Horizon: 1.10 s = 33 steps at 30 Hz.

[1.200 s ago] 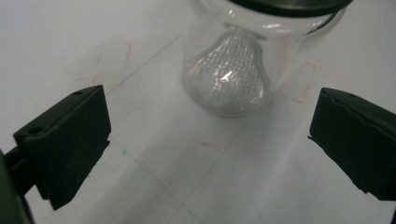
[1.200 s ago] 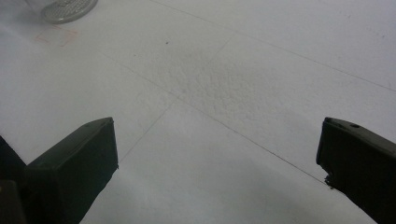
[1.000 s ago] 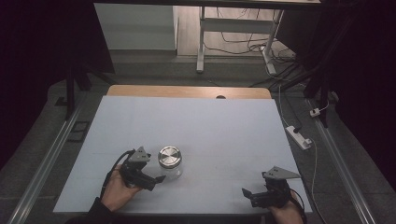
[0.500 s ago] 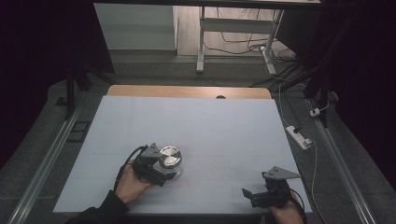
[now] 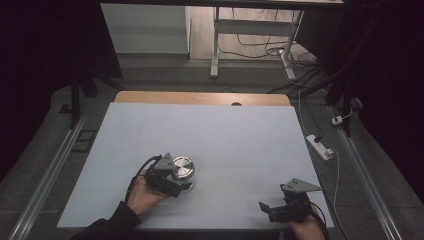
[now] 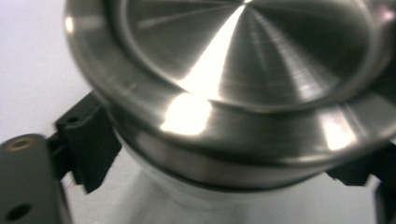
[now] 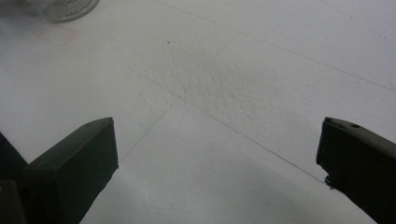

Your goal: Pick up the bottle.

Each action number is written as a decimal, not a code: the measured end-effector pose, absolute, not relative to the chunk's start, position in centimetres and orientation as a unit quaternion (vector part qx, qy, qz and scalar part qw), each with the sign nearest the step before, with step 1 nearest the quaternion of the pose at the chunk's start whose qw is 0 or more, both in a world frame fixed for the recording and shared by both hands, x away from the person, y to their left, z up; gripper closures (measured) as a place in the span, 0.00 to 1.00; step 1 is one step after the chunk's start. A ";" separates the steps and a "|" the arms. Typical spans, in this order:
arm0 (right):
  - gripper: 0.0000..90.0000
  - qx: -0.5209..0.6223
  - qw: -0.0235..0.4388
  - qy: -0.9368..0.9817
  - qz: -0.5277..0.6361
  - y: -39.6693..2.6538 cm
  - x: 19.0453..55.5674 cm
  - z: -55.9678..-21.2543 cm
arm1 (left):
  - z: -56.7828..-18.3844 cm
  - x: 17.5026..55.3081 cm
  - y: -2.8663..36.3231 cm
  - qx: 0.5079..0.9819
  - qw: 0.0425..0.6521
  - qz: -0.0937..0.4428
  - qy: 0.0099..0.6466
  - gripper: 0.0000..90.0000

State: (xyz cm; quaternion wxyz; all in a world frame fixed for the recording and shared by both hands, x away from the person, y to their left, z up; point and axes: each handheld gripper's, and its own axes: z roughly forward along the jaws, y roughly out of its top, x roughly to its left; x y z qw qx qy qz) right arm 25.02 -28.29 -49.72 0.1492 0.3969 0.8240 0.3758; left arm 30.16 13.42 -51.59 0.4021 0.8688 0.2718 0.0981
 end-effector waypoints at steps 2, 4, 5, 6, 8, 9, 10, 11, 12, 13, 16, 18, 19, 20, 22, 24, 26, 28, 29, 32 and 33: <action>0.00 0.397 0.149 0.824 0.376 -28.3 25.0 -49.7 | -51.6 30.1 13.4 0.870 0.399 0.102 0.271 0.17; 0.00 0.397 0.149 0.824 0.376 -28.3 25.0 -49.7 | -51.6 30.1 13.4 0.869 0.401 0.104 0.270 0.17; 0.00 0.397 0.149 0.824 0.375 -28.3 25.0 -49.7 | -51.7 30.1 13.4 0.869 0.402 0.105 0.267 0.17; 0.00 0.397 0.149 0.824 0.375 -28.3 25.0 -49.7 | -51.7 30.0 13.4 0.868 0.405 0.106 0.267 0.17; 0.00 0.397 0.149 0.824 0.375 -28.3 25.0 -49.7 | -51.8 30.0 13.5 0.867 0.409 0.108 0.265 0.17; 0.00 0.397 0.149 0.824 0.375 -28.3 25.0 -49.7 | -51.8 30.0 13.5 0.866 0.411 0.109 0.263 0.17; 0.00 0.397 0.149 0.824 0.375 -28.3 25.0 -49.7 | -51.9 30.0 13.5 0.866 0.412 0.109 0.262 0.17; 0.00 0.397 0.149 0.824 0.375 -28.3 25.0 -49.7 | -51.9 30.0 13.5 0.866 0.412 0.109 0.262 0.17; 0.00 0.397 0.150 0.824 0.375 -28.3 25.0 -49.7 | -51.9 30.0 13.5 0.866 0.412 0.109 0.263 0.17; 0.00 0.396 0.150 0.825 0.375 -28.3 25.0 -49.7 | -51.8 30.0 13.5 0.866 0.411 0.109 0.263 0.17; 0.00 0.396 0.150 0.825 0.375 -28.3 25.0 -49.7 | -51.8 30.0 13.5 0.867 0.408 0.108 0.264 0.17; 0.00 0.396 0.150 0.825 0.375 -28.3 25.0 -49.7 | -51.7 30.0 13.4 0.867 0.407 0.107 0.268 0.17; 0.00 0.396 0.150 0.825 0.375 -28.3 25.0 -49.7 | -51.7 30.0 13.4 0.866 0.407 0.107 0.269 0.17; 0.00 0.395 0.150 0.825 0.375 -28.3 25.0 -49.7 | -51.7 30.0 13.4 0.865 0.408 0.106 0.272 0.17; 0.00 0.396 0.150 0.824 0.376 -28.3 25.0 -49.7 | -51.6 30.1 13.4 0.864 0.408 0.104 0.277 0.17; 0.00 0.396 0.149 0.824 0.376 -28.3 25.0 -49.7 | -51.4 30.1 13.4 0.864 0.407 0.103 0.278 0.18; 0.00 0.396 0.149 0.824 0.376 -28.3 25.0 -49.7 | -51.2 30.2 13.5 0.862 0.411 0.101 0.278 0.18; 0.00 0.397 0.149 0.824 0.376 -28.3 25.0 -49.7 | -51.0 30.2 13.6 0.862 0.413 0.099 0.278 0.18; 0.00 0.397 0.149 0.824 0.376 -28.3 25.0 -49.7 | -50.8 30.1 13.6 0.863 0.412 0.102 0.276 0.17; 0.00 0.397 0.149 0.824 0.376 -28.3 25.0 -49.7 | -50.6 30.1 13.5 0.864 0.411 0.099 0.274 0.18; 0.00 0.397 0.149 0.824 0.376 -28.3 25.0 -49.7 | -50.6 30.1 13.5 0.864 0.410 0.099 0.273 0.18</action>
